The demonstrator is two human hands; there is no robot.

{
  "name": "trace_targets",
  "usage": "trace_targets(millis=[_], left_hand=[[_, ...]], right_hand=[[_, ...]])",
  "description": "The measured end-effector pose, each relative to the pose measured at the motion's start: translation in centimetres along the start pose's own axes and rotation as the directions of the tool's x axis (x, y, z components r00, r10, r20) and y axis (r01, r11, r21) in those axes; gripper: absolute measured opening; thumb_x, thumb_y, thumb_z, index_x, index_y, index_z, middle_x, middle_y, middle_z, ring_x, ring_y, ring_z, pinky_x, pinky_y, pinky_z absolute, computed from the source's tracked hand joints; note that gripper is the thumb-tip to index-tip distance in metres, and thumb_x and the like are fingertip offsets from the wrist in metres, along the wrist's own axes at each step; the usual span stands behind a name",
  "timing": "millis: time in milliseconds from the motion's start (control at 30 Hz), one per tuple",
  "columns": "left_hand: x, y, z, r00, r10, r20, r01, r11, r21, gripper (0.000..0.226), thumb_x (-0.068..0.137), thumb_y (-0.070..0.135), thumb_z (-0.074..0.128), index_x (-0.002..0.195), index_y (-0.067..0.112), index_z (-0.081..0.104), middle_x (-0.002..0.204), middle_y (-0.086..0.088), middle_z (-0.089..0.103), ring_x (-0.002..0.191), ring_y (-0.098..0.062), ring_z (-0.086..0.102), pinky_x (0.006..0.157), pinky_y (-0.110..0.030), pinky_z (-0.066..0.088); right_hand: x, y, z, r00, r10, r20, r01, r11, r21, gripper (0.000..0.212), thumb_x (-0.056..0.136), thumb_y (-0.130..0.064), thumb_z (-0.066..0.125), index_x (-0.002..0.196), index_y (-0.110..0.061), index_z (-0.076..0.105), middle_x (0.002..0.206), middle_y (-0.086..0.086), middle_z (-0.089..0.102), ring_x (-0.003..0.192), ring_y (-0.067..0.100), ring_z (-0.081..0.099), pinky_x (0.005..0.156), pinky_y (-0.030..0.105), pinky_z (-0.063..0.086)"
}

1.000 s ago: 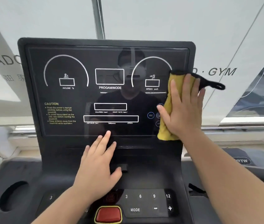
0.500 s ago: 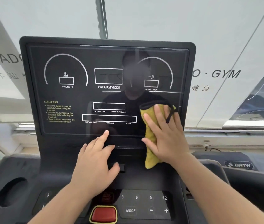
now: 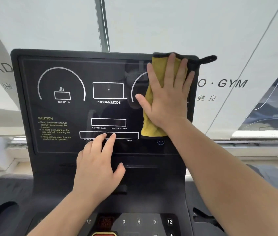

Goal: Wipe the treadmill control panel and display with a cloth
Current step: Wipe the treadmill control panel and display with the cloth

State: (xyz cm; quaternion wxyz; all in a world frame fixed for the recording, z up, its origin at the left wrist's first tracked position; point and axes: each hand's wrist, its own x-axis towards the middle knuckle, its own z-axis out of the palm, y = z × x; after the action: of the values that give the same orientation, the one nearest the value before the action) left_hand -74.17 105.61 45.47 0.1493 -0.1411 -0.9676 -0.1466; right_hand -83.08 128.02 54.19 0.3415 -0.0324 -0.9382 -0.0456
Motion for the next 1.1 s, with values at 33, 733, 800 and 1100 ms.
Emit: trace_targets(millis=[33, 733, 800, 1100], left_hand=[[0.0, 0.4, 0.1, 1.000, -0.021, -0.008, 0.021, 1.000, 0.003, 0.083, 0.069, 0.047, 0.062, 0.145, 0.017, 0.048, 0.140, -0.005, 0.051, 0.119, -0.030, 0.053, 0.091, -0.051, 0.050], [-0.3, -0.6, -0.2, 0.999, 0.007, 0.040, -0.007, 1.000, 0.016, 0.080, 0.071, 0.043, 0.057, 0.147, 0.018, 0.049, 0.146, -0.003, 0.053, 0.127, -0.025, 0.046, 0.091, -0.047, 0.055], [-0.5, -0.5, -0.2, 0.999, 0.018, 0.051, -0.020, 0.999, 0.036, 0.083, 0.071, 0.044, 0.058, 0.149, 0.017, 0.046, 0.151, -0.005, 0.048, 0.131, -0.027, 0.046, 0.097, -0.049, 0.053], [-2.8, -0.9, 1.2, 0.995, 0.039, 0.093, -0.048, 0.994, 0.102, 0.083, 0.072, 0.046, 0.062, 0.147, 0.013, 0.048, 0.159, -0.015, 0.033, 0.139, -0.040, 0.041, 0.108, -0.060, 0.041]], right_hand=[[-1.0, -0.4, 0.3, 0.999, -0.042, 0.002, 0.042, 0.999, 0.006, 0.090, 0.093, -0.078, 0.026, 0.164, -0.025, 0.008, 0.170, 0.023, -0.003, 0.154, 0.052, -0.005, 0.121, 0.070, 0.000], [-1.8, -2.3, 0.4, 1.000, 0.005, 0.031, -0.007, 0.998, 0.070, 0.096, 0.092, -0.081, 0.029, 0.165, -0.022, 0.008, 0.170, 0.025, -0.002, 0.153, 0.054, -0.005, 0.120, 0.072, 0.001], [-5.5, -3.0, 1.5, 0.993, -0.098, 0.072, 0.092, 0.993, 0.078, 0.094, 0.091, -0.082, 0.032, 0.164, -0.027, 0.011, 0.170, 0.023, -0.002, 0.153, 0.053, -0.006, 0.120, 0.071, 0.002], [-19.0, 0.4, 5.3, 0.966, -0.155, 0.207, 0.151, 0.988, 0.039, 0.088, 0.092, -0.077, 0.039, 0.162, -0.030, 0.018, 0.169, 0.018, -0.006, 0.155, 0.047, -0.011, 0.123, 0.065, -0.003]])
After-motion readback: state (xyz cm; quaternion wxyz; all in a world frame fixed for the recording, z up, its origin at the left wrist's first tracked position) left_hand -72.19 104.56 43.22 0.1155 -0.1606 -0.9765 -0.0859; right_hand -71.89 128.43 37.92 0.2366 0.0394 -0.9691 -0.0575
